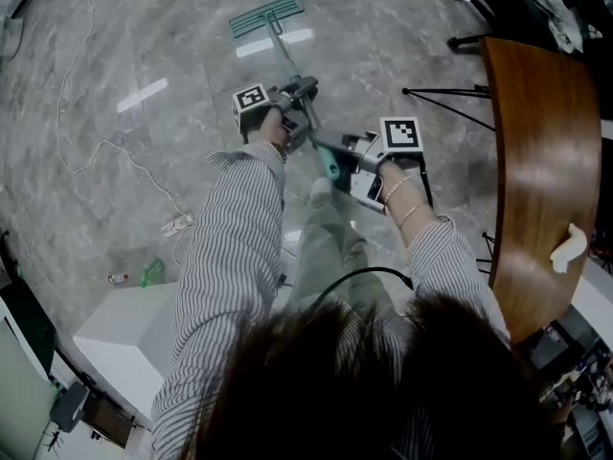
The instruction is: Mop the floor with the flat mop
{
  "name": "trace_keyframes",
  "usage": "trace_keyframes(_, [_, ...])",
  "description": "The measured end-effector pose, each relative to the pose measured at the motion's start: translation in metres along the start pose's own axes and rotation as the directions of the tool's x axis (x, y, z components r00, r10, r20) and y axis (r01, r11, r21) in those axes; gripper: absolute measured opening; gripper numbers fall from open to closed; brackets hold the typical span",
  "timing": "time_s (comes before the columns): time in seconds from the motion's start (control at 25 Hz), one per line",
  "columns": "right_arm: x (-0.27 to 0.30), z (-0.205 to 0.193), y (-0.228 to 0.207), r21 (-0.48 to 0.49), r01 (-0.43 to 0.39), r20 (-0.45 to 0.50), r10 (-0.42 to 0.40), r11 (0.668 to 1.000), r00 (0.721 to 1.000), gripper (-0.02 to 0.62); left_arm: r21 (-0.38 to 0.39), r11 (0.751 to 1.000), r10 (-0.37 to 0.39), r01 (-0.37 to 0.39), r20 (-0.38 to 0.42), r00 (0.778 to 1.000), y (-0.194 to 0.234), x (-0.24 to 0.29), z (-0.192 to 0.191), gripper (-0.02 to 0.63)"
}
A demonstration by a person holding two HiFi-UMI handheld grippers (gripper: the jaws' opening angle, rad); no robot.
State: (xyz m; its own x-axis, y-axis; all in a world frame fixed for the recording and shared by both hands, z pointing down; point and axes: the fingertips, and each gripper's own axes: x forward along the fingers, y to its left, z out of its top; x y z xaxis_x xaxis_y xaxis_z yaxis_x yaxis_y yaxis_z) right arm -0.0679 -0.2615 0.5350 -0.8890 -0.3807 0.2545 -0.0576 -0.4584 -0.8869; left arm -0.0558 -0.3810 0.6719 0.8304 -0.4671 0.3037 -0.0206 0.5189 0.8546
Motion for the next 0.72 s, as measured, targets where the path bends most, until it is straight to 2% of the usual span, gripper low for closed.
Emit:
trace_keyframes(0.12, [0.003, 0.005, -0.001, -0.005, 0.008, -0.002, -0.008, 1.000, 1.000, 0.155, -0.025, 1.000, -0.018, 0.018, -0.003, 1.000, -0.004, 0.004, 0.002, 0.124])
trace_keyframes(0.28, [0.003, 0.000, -0.011, -0.006, 0.041, -0.006, -0.041, 0.999, 0.999, 0.149, -0.012, 1.000, 0.004, -0.004, -0.017, 1.000, 0.009, 0.001, 0.003, 0.116])
trace_keyframes(0.44, [0.002, -0.006, -0.018, 0.001, 0.062, -0.003, -0.062, 0.998, 0.998, 0.144, -0.079, 0.997, 0.003, -0.003, -0.001, 1.000, 0.017, -0.003, -0.001, 0.100])
trace_keyframes(0.6, [-0.003, -0.015, -0.023, 0.003, 0.069, -0.018, -0.069, 0.998, 0.997, 0.143, -0.071, 0.997, 0.008, -0.008, -0.007, 1.000, 0.020, -0.006, -0.012, 0.095])
trace_keyframes(0.72, [0.001, -0.024, -0.027, 0.001, 0.085, -0.036, -0.085, 0.996, 0.996, 0.141, -0.104, 0.994, -0.020, 0.019, -0.010, 1.000, 0.015, -0.014, -0.019, 0.095])
